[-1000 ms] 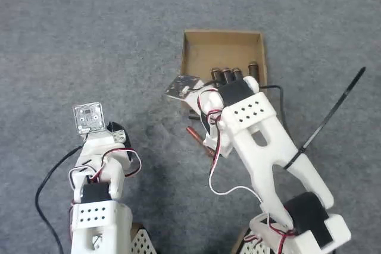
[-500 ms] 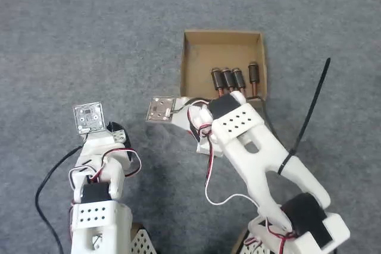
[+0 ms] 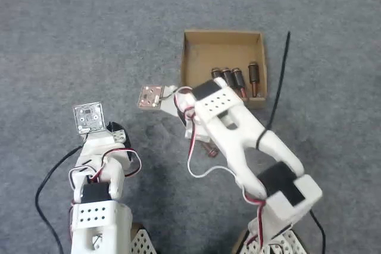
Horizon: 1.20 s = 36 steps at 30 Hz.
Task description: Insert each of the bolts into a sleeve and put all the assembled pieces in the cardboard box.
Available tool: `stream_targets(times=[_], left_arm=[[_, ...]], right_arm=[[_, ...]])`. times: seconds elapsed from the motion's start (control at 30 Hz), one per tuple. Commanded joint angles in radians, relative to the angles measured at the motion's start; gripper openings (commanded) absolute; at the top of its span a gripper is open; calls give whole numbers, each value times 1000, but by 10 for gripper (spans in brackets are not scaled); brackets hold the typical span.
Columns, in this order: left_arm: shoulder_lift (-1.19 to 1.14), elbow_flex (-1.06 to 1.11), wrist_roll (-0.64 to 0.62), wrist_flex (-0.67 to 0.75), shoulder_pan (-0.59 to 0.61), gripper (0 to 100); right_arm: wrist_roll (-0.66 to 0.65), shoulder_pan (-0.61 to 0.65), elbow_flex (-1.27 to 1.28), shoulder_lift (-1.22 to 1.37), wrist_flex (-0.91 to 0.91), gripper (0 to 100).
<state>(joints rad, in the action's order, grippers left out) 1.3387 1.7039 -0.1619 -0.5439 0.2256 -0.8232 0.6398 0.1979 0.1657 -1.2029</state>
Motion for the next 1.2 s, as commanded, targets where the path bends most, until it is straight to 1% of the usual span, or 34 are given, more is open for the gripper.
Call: stream_targets(times=[0.0,0.1,0.43,0.6,0.73,0.9,1.07,1.17], left_arm=[[0,-12,17,-6,5,11],[0,-12,17,17,5,11],[0,-12,17,18,5,11],[0,-12,17,18,5,11],[0,-12,17,18,5,11],[0,-12,17,18,5,11],[0,-12,17,18,5,11],[0,-12,17,18,5,11]], right_arm=[[-55,-31,-123,25,-1,112],[-78,-45,-161,71,-1,112],[-78,-51,-270,217,7,109],[-78,-59,-330,242,-8,109],[-78,-65,-402,173,-119,109],[-78,-61,-416,96,-219,109],[-78,-59,-414,90,-286,109],[-78,-45,-414,79,-361,108]])
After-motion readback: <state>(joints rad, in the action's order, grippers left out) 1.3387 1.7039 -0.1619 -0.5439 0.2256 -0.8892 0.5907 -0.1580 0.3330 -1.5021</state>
